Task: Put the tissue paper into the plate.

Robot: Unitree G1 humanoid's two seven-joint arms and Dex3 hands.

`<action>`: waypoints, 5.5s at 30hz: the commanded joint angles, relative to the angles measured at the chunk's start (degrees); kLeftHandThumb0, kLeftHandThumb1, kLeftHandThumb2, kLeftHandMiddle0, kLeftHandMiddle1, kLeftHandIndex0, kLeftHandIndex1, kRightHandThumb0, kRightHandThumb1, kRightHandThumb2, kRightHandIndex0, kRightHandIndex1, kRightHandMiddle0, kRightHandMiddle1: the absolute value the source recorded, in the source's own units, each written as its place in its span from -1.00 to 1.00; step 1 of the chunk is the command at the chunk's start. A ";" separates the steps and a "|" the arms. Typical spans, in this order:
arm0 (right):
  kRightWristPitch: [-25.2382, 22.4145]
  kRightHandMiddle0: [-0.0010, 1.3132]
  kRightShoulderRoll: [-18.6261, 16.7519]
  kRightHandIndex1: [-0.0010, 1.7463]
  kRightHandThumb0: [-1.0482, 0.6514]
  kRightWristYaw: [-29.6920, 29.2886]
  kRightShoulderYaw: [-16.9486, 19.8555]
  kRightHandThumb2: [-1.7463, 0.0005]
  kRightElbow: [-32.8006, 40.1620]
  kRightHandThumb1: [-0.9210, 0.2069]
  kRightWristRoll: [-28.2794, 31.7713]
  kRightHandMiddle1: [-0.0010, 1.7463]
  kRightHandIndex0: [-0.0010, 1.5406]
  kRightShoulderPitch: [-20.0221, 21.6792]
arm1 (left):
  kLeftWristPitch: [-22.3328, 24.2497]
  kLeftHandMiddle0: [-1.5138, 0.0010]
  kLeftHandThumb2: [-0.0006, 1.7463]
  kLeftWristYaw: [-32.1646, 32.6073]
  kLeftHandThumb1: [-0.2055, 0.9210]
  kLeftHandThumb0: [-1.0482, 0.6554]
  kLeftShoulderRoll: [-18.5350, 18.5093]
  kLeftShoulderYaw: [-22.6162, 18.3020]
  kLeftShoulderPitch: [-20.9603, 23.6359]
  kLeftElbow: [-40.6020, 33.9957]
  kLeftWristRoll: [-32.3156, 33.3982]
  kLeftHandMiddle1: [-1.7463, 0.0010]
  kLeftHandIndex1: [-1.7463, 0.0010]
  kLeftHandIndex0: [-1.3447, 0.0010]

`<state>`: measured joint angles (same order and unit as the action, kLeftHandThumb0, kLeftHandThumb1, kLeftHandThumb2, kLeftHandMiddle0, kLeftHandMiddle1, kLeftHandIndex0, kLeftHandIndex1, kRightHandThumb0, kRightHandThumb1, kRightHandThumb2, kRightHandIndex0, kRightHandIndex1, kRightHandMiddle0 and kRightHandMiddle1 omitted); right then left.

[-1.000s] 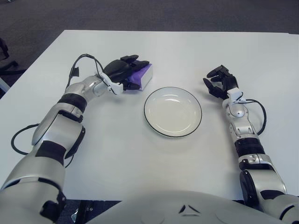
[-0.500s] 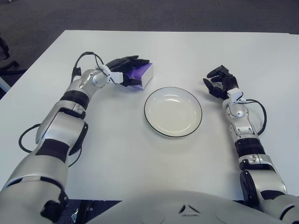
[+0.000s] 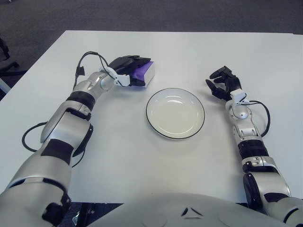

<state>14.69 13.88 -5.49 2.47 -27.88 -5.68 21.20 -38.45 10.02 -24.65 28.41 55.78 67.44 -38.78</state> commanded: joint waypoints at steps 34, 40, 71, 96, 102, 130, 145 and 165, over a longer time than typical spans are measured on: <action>-0.71 -0.33 -2.15 0.84 -0.20 -0.16 -1.08 0.51 -3.25 -0.87 -0.81 0.76 -0.07 -7.41 | -2.68 0.26 0.31 27.20 0.12 0.23 -2.01 10.25 1.57 5.62 -10.96 -0.82 -1.00 0.45; -0.75 -0.33 -2.08 0.84 -0.20 -0.08 -1.03 0.51 -3.20 -0.88 -0.76 0.76 -0.07 -7.42 | -10.31 0.22 0.33 42.42 0.08 0.23 -4.11 10.05 2.33 -0.71 -13.90 -0.81 -1.00 0.44; -1.23 -0.33 -2.07 0.84 -0.20 -0.04 -1.08 0.52 -2.32 -0.88 -0.73 0.76 -0.07 -7.73 | -34.35 0.45 0.12 36.50 0.38 0.69 0.65 4.36 -1.77 -24.02 -7.10 -1.00 -1.00 0.21; -1.84 -0.33 -2.38 0.84 -0.20 -0.33 -1.32 0.53 -2.04 -0.89 -0.95 0.75 -0.07 -7.45 | -34.05 0.44 0.08 34.36 0.40 0.69 9.45 -0.77 -12.58 -32.67 -16.90 -0.97 -1.00 0.19; -1.92 -0.33 -2.44 0.84 -0.20 -0.39 -1.38 0.53 -1.98 -0.89 -1.00 0.75 -0.07 -7.41 | -36.30 0.43 0.01 28.77 0.45 0.68 7.92 1.18 -11.06 -30.31 -15.79 -0.93 -1.00 0.22; -1.81 -0.33 -2.25 0.84 -0.20 -0.20 -1.24 0.54 -1.81 -0.90 -0.87 0.75 -0.07 -7.69 | -36.59 0.30 -0.14 3.91 0.49 0.68 2.90 -1.26 -11.56 -33.12 -3.67 -0.76 -1.00 0.28; -1.77 -0.33 -2.16 0.84 -0.20 -0.12 -1.17 0.54 -1.90 -0.90 -0.81 0.75 -0.07 -7.64 | -33.07 0.18 -0.71 -11.23 1.00 -0.67 1.19 0.31 -11.93 -33.33 8.38 -0.19 -0.02 0.52; -1.92 -0.33 -2.29 0.84 -0.20 -0.23 -1.27 0.55 -1.72 -0.90 -0.89 0.75 -0.07 -7.63 | -28.94 0.17 -0.23 -22.67 1.00 -1.00 1.88 -1.86 -14.98 -37.81 17.54 -0.76 0.99 0.77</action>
<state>13.30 14.15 -5.53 2.17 -26.55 -6.16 20.47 -67.56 -12.03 -22.75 27.76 41.69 30.42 -22.46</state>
